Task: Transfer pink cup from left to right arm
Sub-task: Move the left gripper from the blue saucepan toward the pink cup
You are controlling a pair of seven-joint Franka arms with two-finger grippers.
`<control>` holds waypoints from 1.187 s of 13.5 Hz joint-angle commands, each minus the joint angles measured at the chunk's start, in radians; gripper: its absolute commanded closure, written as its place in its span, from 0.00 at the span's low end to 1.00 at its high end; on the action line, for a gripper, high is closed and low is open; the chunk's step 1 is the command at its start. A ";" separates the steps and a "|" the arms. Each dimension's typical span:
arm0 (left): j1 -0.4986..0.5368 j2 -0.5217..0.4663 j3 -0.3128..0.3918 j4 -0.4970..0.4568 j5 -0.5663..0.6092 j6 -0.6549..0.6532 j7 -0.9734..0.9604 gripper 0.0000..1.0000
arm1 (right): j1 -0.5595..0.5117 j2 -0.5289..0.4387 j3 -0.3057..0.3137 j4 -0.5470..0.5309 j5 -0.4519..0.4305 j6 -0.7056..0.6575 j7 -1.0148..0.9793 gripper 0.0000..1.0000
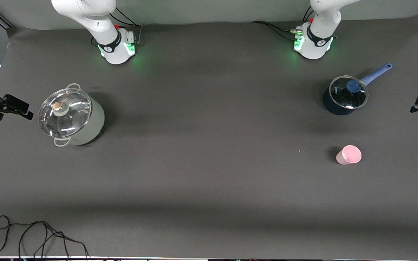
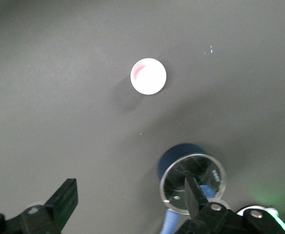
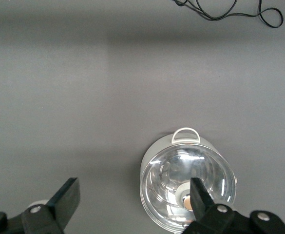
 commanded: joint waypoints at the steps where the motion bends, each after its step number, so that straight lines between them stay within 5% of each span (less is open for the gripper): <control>1: 0.075 0.047 -0.009 0.002 -0.065 0.062 0.258 0.02 | 0.003 -0.010 -0.004 0.000 0.000 -0.008 -0.009 0.00; 10: 0.302 0.349 -0.011 0.024 -0.445 0.138 1.088 0.02 | 0.003 -0.004 -0.004 -0.006 0.002 -0.003 -0.009 0.00; 16: 0.394 0.560 -0.014 0.039 -0.686 -0.032 1.412 0.02 | 0.006 -0.004 -0.004 -0.007 0.002 -0.002 -0.009 0.00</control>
